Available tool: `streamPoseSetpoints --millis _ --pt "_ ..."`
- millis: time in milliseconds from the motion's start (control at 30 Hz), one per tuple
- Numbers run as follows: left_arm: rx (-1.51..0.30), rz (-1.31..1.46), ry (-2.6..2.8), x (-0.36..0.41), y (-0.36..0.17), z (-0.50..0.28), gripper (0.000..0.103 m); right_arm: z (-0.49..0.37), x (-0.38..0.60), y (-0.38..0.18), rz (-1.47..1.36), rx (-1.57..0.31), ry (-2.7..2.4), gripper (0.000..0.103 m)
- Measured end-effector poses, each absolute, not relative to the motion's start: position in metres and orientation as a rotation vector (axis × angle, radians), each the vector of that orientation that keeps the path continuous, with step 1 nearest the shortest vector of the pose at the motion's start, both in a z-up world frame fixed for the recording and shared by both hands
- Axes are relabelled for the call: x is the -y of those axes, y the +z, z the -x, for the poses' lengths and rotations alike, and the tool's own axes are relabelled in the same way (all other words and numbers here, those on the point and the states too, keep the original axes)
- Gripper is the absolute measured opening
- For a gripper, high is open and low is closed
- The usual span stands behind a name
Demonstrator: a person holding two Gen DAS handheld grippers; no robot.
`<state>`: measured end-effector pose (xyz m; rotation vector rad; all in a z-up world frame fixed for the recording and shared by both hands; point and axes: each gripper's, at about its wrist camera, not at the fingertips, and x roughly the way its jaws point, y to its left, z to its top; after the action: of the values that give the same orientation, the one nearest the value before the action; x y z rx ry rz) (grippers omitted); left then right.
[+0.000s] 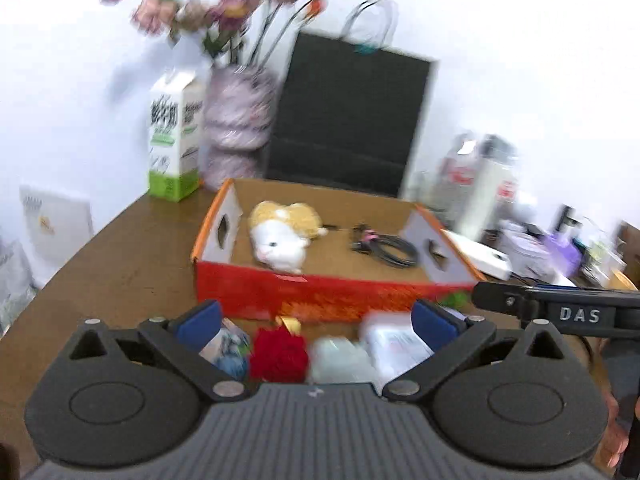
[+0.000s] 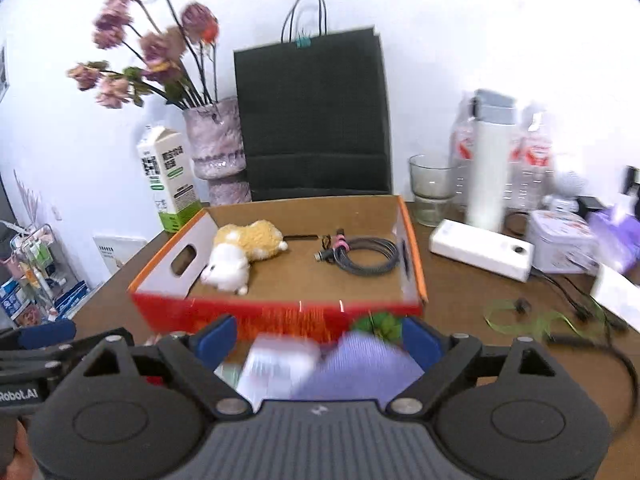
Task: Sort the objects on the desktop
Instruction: 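Move both tools back over the table toward the crumpled tissue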
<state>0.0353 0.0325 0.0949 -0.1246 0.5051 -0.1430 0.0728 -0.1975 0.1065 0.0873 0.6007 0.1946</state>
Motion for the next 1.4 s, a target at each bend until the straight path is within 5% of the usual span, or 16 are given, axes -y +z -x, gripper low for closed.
streamPoseSetpoints --millis 267,600,1400 --pt "-0.378 0.054 -0.118 -0.028 0.063 0.066 0.103 0.044 0.224 0.060 -0.170 -0.509 0.142 0.092" --pt "-0.390 0.092 -0.148 -0.031 0.026 0.104 0.103 0.118 0.210 0.024 -0.150 -0.477 0.184 0.092" --pt "-0.621 0.157 -0.148 -0.044 -0.008 0.080 0.103 0.107 0.204 0.001 -0.107 -0.526 0.161 0.092"
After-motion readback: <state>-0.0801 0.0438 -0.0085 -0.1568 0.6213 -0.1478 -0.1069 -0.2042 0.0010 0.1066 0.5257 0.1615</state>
